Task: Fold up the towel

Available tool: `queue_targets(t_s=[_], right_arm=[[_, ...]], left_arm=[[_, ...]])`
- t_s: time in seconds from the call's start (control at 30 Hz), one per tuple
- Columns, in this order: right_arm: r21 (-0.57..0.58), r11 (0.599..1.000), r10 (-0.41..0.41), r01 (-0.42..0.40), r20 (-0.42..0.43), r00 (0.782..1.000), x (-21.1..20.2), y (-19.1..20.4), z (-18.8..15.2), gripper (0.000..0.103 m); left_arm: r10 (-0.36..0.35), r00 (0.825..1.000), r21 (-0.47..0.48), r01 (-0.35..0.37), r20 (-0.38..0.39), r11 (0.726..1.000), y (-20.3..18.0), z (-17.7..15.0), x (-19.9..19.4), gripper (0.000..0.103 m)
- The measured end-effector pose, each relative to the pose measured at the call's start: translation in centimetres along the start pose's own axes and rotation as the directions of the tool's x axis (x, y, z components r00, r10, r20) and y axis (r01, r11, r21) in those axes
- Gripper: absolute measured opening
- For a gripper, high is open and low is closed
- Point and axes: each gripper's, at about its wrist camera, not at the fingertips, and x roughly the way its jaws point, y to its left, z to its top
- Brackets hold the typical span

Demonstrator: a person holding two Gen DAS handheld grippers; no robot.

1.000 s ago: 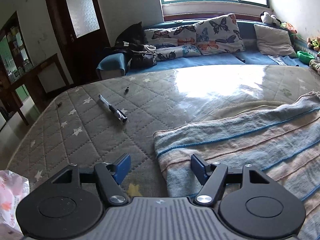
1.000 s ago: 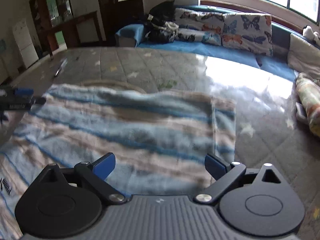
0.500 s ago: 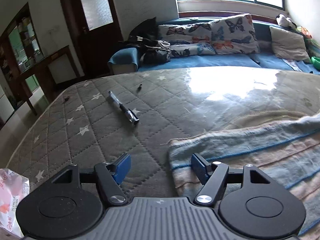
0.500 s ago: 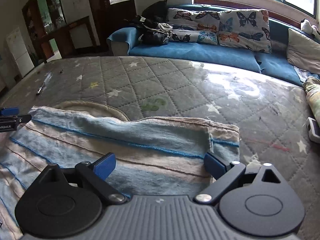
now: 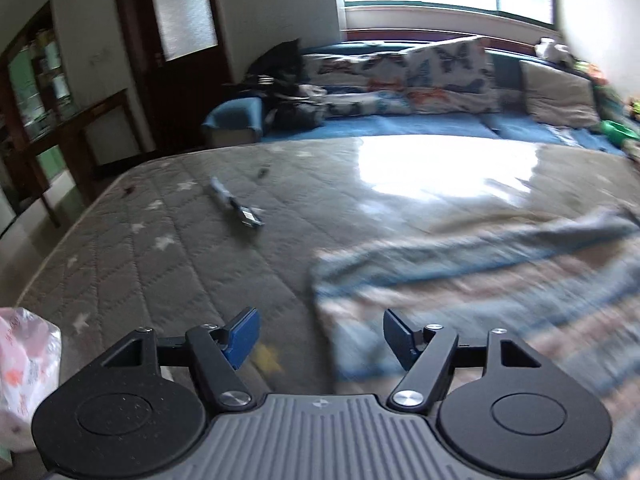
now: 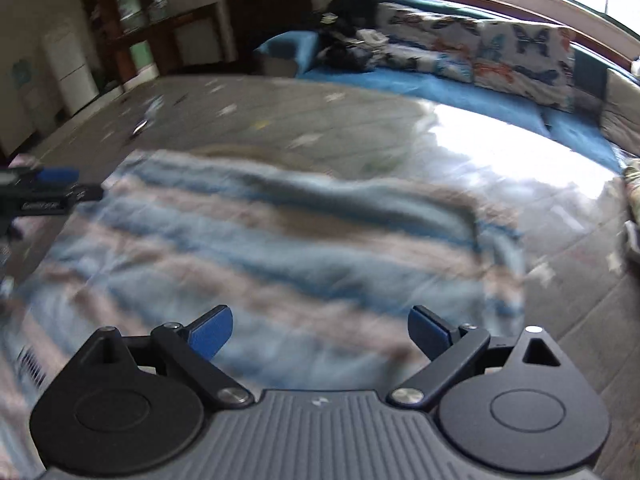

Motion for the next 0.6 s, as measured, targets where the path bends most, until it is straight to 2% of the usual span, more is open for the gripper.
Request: queue_targets(t_s=[0.13,0.3,0.43,0.6], right_arm=[[-0.047,0.998,0.051,-0.052,-0.006,0.999,-1.4,4.1,-2.8,0.096],[-0.127,0.992,0.029,-0.030,-0.007,1.000,-3.2,7.8,-6.4,0.097],[-0.169,0.986,-0.002,0.005,0.020,1.000,-5.1,9.6,-9.2,0.099],[-0.133,0.990,-0.034,0.039,0.042,0.999,-7.7,10.3,-12.4,0.099]], left_arm=[[-0.070,0.998,0.052,0.070,0.004,0.996,-2.8,-2.7,-3.0,0.074],[-0.127,0.991,0.101,0.124,0.031,0.987,-5.2,-6.2,-6.8,0.075],[-0.141,0.989,0.111,0.136,0.037,0.984,-6.3,-8.8,-9.2,0.075],[-0.149,0.987,0.129,0.141,0.053,0.982,-6.5,-10.9,-11.4,0.079]])
